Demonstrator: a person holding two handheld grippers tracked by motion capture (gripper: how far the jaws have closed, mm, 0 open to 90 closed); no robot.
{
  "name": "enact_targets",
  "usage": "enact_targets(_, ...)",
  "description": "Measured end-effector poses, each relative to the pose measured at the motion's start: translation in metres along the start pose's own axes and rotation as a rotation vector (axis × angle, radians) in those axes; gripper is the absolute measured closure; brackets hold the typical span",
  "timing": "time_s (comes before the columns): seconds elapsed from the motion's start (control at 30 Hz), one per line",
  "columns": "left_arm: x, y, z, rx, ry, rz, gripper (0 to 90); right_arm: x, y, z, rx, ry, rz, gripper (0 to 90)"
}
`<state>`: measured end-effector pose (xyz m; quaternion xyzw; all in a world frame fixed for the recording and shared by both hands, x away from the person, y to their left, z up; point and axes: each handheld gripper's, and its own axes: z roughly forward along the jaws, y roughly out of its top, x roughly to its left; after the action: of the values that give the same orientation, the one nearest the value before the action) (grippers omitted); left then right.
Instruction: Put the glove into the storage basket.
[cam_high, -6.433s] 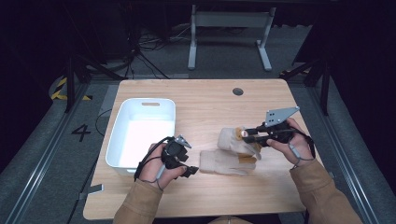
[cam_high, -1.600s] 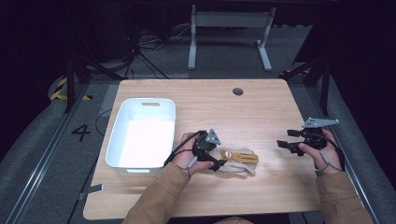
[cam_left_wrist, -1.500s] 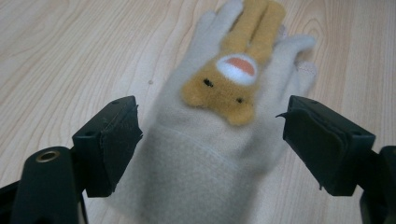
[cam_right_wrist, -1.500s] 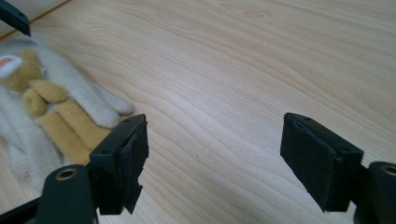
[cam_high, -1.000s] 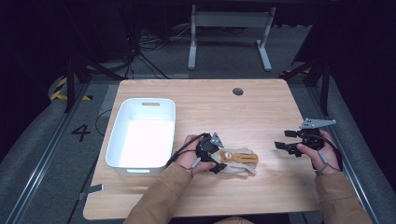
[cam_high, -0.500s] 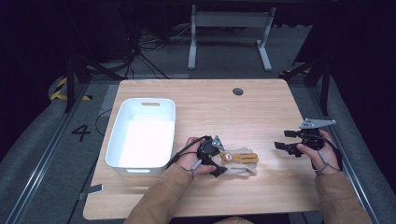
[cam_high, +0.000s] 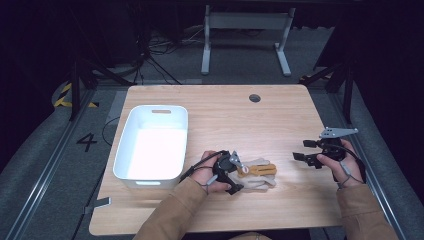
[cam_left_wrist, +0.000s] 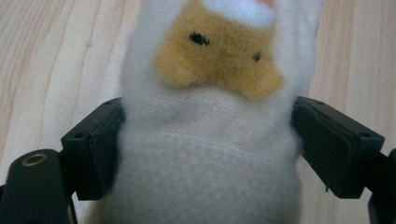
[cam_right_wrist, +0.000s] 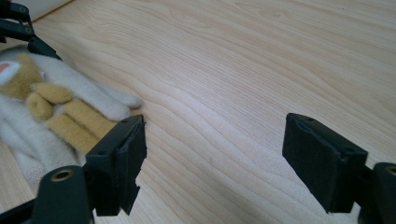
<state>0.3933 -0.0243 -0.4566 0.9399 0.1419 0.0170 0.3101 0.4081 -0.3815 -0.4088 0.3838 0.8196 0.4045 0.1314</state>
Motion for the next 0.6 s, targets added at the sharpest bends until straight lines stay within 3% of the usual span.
enact_targets(0.4,-0.0051,0.0048,0.0069,0.003,0.011,0.035,13.1,0.0004,-0.0006,0.0019,0.009,-0.002,0.006,22.3)
enact_targets(0.6,-0.0062,0.0089,0.0086,0.022,0.013,0.015,12.0,-0.0004,-0.0015,0.0034,0.017,-0.004,0.005,22.3)
